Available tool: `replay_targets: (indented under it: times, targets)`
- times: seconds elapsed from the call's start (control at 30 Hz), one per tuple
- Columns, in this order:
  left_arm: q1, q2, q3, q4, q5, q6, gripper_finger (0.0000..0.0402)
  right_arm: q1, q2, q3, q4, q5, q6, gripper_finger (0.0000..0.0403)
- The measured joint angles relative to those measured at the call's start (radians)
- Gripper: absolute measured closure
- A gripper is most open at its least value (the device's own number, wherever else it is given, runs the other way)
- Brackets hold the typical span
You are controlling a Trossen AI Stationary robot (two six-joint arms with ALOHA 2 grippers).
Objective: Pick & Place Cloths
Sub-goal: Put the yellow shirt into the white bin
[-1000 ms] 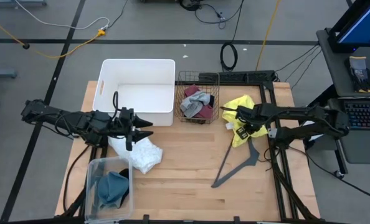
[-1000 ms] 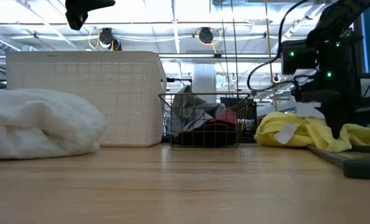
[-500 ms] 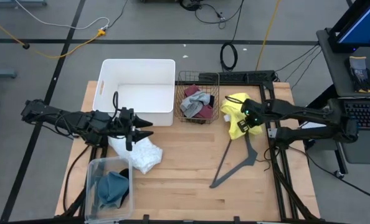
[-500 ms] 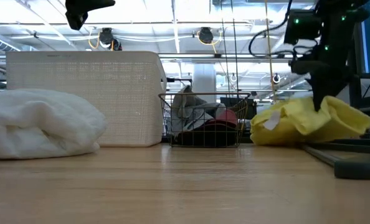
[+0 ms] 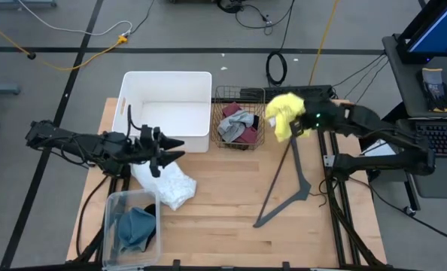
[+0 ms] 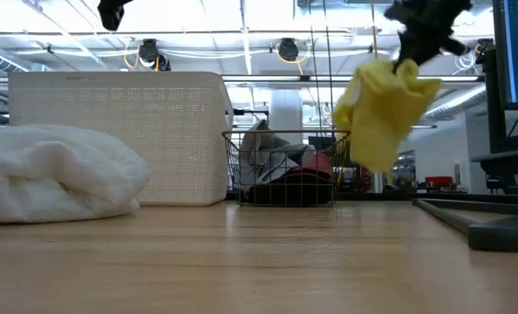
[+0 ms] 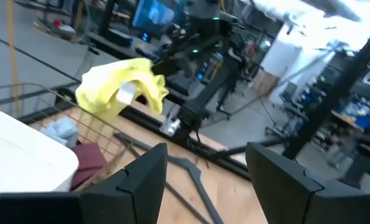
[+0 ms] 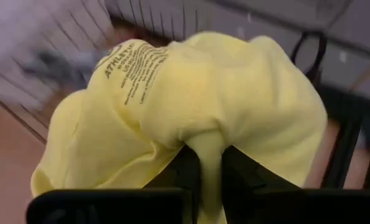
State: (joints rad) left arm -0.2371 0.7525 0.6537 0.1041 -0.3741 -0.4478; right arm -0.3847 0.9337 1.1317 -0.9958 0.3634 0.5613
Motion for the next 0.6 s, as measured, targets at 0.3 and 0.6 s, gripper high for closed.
replay_targets:
  times: [0.3,0.6]
  targets:
    - [0.003,0.004,0.000,0.117,-0.096,-0.033,0.0178,0.000,0.002,0.168,0.271,0.029,-0.198,0.0376]
    - [0.021,0.107,0.000,0.358,-0.098,0.000,0.0178,0.000,0.060,0.183,0.659,-0.140,-0.340,0.0376]
